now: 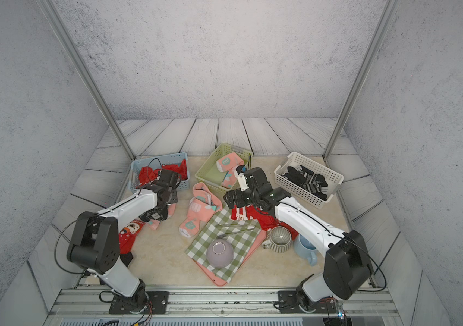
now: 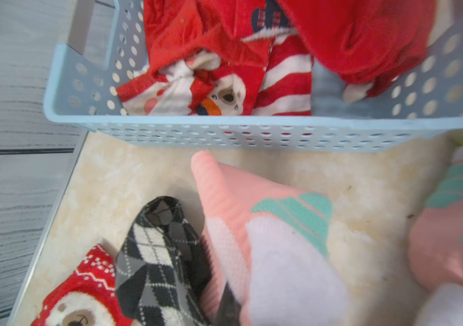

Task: Sort the socks into the basket by color
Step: Pick up the sock from the center of the board.

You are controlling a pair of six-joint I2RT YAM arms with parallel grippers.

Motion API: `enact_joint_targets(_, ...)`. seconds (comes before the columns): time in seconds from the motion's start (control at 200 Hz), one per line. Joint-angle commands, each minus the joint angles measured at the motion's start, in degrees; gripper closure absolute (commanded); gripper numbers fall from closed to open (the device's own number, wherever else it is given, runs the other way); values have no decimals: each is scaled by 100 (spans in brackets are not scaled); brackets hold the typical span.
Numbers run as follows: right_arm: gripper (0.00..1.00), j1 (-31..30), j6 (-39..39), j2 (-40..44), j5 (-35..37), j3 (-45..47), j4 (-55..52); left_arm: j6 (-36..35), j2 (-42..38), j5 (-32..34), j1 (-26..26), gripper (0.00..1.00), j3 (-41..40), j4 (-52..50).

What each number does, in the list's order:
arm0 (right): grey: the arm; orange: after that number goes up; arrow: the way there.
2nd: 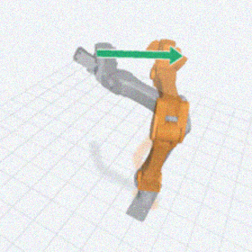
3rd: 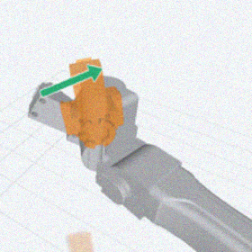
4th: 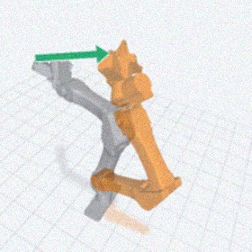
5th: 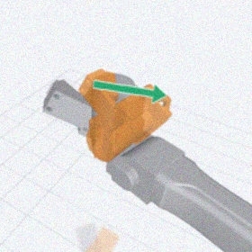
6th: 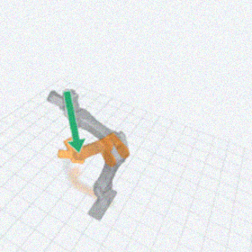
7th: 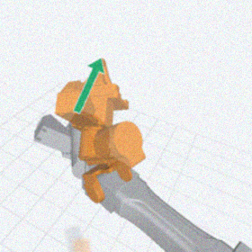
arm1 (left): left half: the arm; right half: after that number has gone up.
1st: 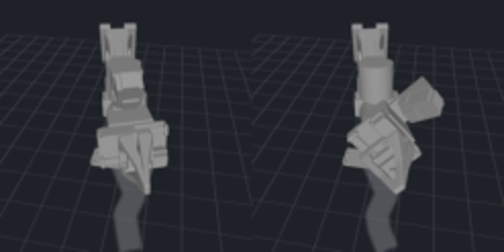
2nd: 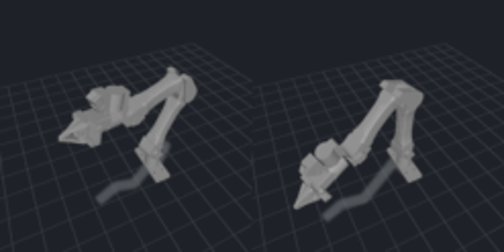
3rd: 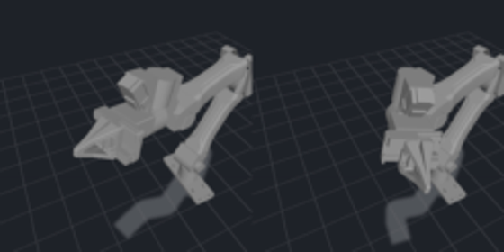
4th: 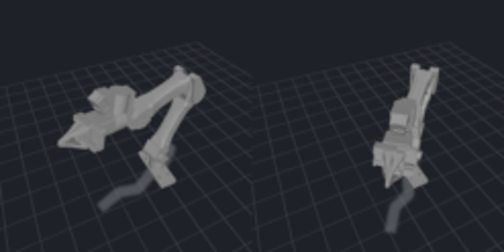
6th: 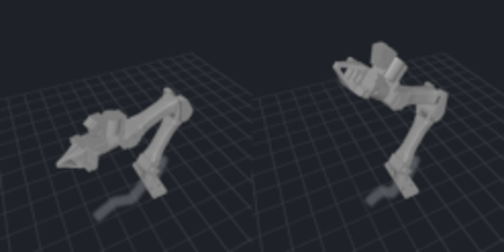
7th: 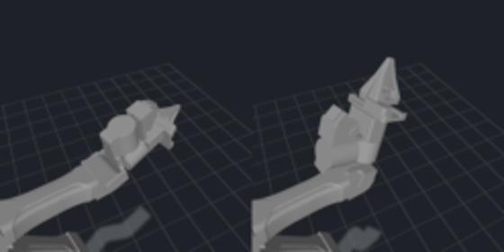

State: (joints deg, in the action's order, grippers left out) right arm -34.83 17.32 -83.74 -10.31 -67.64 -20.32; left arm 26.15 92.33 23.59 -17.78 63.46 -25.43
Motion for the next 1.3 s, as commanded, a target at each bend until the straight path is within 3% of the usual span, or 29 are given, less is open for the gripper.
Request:
enact_joint_targets(0.0,1,-39,26,140,-92,58,22,89,-621,-128,-148,100,-244,10)
enact_joint_targets(0.345,1,-188,5,17,-86,-39,5,296,-2933,-436,-461,100,-1187,-114)
enact_joint_targets(0.565,1,-284,-27,6,5,-92,-83,140,-3681,-486,-601,100,-964,-354)
enact_joint_targets(0.896,1,-297,-28,276,714,59,-295,-546,-3327,-683,-866,100,214,-201)
enact_joint_targets(1.296,1,-293,128,838,1500,441,-494,-1213,-1650,-1320,-929,100,2018,175)
